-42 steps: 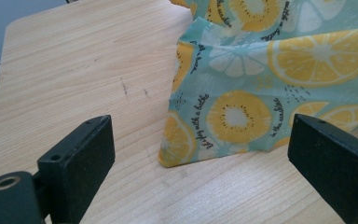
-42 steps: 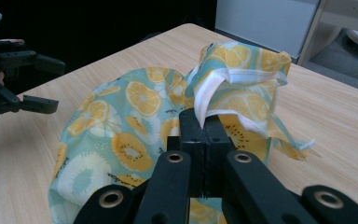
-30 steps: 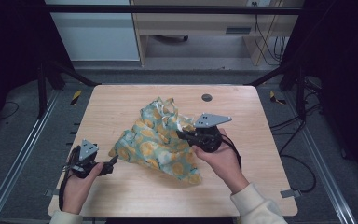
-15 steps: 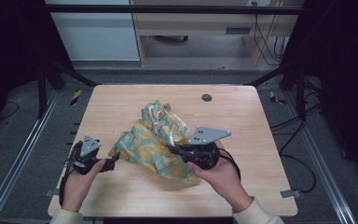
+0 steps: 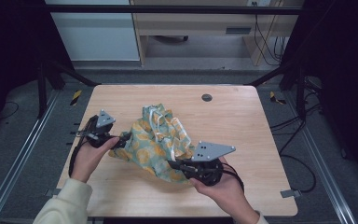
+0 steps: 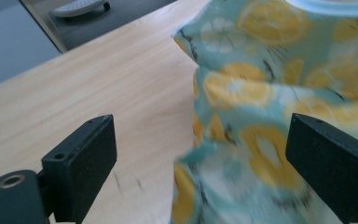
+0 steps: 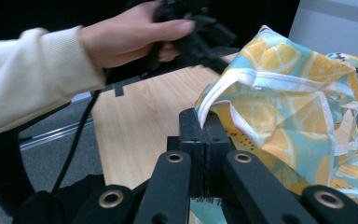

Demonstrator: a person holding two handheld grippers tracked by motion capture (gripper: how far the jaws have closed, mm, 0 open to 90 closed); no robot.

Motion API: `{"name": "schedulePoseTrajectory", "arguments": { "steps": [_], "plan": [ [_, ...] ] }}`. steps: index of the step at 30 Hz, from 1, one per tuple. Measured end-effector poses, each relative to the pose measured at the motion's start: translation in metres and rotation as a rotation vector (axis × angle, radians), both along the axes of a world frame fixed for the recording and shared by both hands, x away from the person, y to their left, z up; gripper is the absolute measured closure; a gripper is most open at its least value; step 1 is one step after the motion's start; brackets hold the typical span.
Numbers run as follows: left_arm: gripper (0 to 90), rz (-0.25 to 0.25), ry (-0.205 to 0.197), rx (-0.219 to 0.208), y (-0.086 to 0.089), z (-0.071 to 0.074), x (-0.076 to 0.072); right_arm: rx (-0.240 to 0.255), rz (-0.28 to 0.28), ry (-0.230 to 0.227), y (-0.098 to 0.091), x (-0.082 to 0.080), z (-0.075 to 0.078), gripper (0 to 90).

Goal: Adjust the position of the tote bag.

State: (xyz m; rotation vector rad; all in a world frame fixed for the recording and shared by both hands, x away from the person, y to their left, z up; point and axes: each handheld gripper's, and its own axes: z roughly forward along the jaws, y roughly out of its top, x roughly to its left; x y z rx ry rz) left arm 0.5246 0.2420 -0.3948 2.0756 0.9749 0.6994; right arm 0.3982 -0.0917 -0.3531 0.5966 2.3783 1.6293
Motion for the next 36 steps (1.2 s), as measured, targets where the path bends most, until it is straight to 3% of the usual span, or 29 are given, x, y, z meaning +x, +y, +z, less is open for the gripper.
{"name": "schedulePoseTrajectory", "arguments": {
  "steps": [3, 7, 17, 21, 28, 34, 36],
  "plan": [
    [9.0, -0.019, -0.008, 0.019, -0.011, 0.005, 0.015, 0.010, 0.010, -0.005, -0.003, -0.005, 0.002, 90.0],
    [9.4, -0.029, 0.016, -0.003, -0.018, 0.007, 0.030, 0.014, 0.010, -0.008, -0.008, -0.009, 0.005, 89.9],
    [10.8, -0.081, 0.078, 0.029, -0.032, 0.001, 0.042, 0.032, -0.009, -0.026, -0.020, -0.013, 0.016, 89.9],
    [17.5, -0.072, 0.079, 0.024, -0.031, -0.001, 0.045, 0.033, -0.017, -0.028, -0.023, -0.011, 0.017, 89.9],
    [39.0, -0.061, 0.142, 0.041, -0.030, -0.008, 0.052, 0.033, -0.026, -0.033, -0.026, -0.008, 0.019, 89.9],
    [71.7, -0.102, 0.204, 0.091, -0.034, -0.017, 0.047, 0.034, -0.050, -0.030, -0.033, -0.003, 0.018, 89.9],
    [82.2, -0.086, 0.194, 0.104, -0.032, -0.017, 0.045, 0.035, -0.055, -0.031, -0.034, -0.002, 0.017, 90.0]
  ]
}}
